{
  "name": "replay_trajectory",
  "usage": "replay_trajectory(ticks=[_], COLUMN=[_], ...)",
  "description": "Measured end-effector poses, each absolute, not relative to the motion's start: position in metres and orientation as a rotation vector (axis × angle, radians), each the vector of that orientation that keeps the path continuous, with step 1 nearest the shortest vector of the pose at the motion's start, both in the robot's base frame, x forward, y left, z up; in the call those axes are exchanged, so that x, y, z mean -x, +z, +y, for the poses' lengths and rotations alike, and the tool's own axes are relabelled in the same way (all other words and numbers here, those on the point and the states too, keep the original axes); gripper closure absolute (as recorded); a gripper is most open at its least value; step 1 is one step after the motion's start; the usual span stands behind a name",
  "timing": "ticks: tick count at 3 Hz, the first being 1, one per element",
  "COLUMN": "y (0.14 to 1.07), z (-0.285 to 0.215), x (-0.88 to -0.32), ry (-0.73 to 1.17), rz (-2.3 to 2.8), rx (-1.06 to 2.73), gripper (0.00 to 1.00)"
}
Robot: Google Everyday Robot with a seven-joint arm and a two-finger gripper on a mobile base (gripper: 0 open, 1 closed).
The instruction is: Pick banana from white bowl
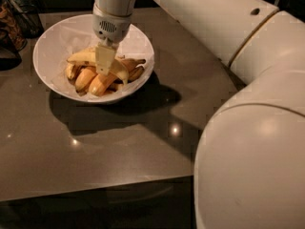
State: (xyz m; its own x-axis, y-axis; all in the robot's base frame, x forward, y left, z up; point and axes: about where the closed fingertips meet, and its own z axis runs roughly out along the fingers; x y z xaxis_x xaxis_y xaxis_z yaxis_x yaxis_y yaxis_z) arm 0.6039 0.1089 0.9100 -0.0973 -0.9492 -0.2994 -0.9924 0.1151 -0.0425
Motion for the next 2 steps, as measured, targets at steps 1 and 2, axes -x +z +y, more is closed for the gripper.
replay_trajectory(ticks=[1, 2], y=[0.9100, 0.9111], z=[0.1089, 0.1070], x=[-0.6040, -0.6052], ry=[0.247, 0.240], rz=[2.141, 2.137], rx=[1.920, 1.913], gripper=[0.87, 1.00])
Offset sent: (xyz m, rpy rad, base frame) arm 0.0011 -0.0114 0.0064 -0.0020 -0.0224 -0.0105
